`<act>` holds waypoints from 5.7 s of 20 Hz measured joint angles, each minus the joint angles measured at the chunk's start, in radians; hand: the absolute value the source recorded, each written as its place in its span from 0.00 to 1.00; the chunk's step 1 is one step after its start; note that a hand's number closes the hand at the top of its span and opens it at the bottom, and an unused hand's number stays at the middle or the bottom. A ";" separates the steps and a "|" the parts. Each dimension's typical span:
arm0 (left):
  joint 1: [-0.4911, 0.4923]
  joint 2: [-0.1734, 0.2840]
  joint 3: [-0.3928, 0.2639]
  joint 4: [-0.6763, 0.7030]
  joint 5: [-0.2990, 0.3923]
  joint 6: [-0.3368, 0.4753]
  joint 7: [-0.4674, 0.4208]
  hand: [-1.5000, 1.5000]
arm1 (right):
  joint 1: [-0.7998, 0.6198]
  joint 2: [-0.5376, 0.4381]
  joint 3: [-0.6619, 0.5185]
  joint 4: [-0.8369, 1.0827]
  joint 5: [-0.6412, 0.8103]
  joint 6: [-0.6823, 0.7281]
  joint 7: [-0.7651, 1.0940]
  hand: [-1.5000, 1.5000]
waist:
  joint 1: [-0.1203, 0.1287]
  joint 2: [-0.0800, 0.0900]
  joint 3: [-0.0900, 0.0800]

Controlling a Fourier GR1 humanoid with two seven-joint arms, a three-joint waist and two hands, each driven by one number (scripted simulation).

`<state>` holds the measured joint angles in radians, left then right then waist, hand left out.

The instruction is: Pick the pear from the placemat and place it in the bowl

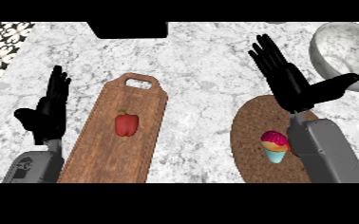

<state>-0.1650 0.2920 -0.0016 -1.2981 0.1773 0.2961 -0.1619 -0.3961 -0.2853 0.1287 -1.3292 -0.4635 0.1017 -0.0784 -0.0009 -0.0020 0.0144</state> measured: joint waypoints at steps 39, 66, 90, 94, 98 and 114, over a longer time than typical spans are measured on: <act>0.002 0.113 -0.027 -0.216 -0.038 -0.102 0.266 0.50 | 0.493 -0.736 -0.117 -0.841 0.737 -0.024 0.894 0.00 | 0.019 0.007 -0.017; 0.021 0.082 0.038 -0.231 -0.081 -0.152 0.272 0.50 | 0.146 -0.507 0.217 -0.404 0.887 0.313 0.957 0.00 | 0.007 0.002 -0.014; 0.036 -0.001 0.104 -0.290 -0.163 -0.212 0.316 0.50 | 0.200 -0.216 0.100 -0.173 1.222 0.346 0.784 1.00 | 0.003 -0.001 -0.018; 0.023 -0.005 0.116 -0.262 -0.169 -0.221 0.305 0.50 | 0.189 -0.200 0.076 -0.114 1.216 0.359 0.717 1.00 | 0.002 -0.004 -0.023; 0.021 -0.012 0.119 -0.264 -0.177 -0.224 0.305 0.50 | 0.168 -0.185 0.069 -0.065 1.240 0.341 0.645 1.00 | 0.002 -0.007 -0.028; -0.016 -0.030 0.120 -0.224 -0.191 -0.242 0.292 0.50 | -0.116 -0.064 0.007 0.214 1.315 0.214 0.518 1.00 | 0.026 0.003 -0.021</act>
<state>-0.1813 0.2619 0.1189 -1.5219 -0.0141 0.0541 0.1305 -0.5121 -0.3489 0.1355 -1.1150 0.8519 0.3155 0.4393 0.0253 0.0015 -0.0066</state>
